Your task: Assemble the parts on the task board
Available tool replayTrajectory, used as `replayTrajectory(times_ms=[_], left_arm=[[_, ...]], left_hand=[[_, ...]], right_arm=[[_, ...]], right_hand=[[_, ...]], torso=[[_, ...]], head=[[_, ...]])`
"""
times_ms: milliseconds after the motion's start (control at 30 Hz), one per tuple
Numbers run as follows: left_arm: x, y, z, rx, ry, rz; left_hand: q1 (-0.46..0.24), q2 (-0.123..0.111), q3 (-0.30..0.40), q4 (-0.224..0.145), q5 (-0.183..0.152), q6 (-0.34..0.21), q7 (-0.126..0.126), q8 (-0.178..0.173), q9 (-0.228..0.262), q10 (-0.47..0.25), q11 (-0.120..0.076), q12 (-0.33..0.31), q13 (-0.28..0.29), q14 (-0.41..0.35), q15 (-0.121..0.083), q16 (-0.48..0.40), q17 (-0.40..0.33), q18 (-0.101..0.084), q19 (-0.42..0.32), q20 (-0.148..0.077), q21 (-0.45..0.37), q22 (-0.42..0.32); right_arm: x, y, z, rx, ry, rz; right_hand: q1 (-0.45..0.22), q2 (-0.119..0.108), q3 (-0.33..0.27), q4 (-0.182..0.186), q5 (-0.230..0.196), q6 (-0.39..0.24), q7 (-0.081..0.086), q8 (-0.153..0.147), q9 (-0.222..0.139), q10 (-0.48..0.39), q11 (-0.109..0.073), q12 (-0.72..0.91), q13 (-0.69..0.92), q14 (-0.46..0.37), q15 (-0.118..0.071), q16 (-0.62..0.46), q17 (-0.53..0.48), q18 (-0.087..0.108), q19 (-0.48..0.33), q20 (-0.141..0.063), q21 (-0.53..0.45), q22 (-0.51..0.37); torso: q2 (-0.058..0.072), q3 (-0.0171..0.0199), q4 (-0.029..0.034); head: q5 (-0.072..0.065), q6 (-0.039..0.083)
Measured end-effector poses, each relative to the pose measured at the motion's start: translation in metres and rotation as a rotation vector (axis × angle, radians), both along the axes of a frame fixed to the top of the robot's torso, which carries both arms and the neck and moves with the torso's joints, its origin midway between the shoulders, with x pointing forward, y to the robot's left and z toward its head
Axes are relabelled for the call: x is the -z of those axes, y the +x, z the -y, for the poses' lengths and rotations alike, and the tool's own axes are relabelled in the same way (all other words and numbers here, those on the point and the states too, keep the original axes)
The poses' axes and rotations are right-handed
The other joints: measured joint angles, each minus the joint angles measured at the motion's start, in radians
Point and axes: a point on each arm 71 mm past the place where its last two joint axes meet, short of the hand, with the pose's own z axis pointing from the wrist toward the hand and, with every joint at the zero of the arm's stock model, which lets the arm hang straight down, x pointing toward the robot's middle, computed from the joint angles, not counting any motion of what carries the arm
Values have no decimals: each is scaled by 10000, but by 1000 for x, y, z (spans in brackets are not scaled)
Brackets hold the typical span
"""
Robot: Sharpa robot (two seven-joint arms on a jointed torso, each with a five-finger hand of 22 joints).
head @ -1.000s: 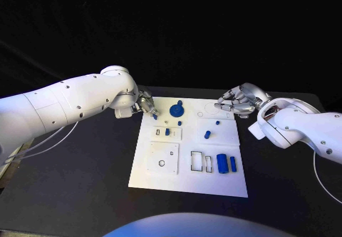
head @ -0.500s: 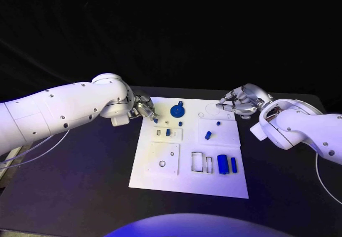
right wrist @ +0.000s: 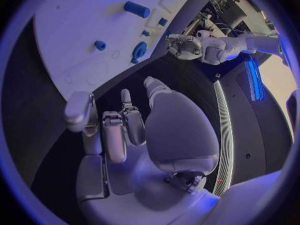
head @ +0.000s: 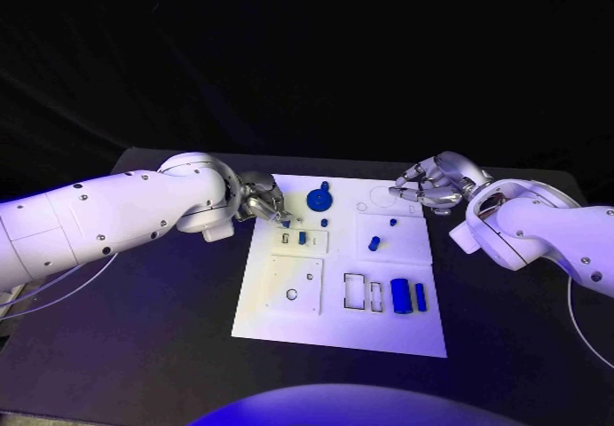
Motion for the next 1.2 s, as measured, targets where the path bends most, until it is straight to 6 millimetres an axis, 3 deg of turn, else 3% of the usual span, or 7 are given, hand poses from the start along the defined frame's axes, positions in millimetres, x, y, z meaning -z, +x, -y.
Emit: replayTrajectory(times_ms=[1200], left_arm=[[9,-11,7,586,1335,193]], left_hand=[[-111,-192,1,0,319,197,-56,-58,-46,37,-36,-1,4,0,1,0,0,0,-38,-37,42,0]], right_arm=[[1,-2,2,86,25,9]], right_hand=[[1,0,56,0,38,0,0,0,6,0,0,-49,-4,0,0,-38,0,0,0,0,-61,-42]], torso=[[-3,23,-13]], head=[[-10,-95]])
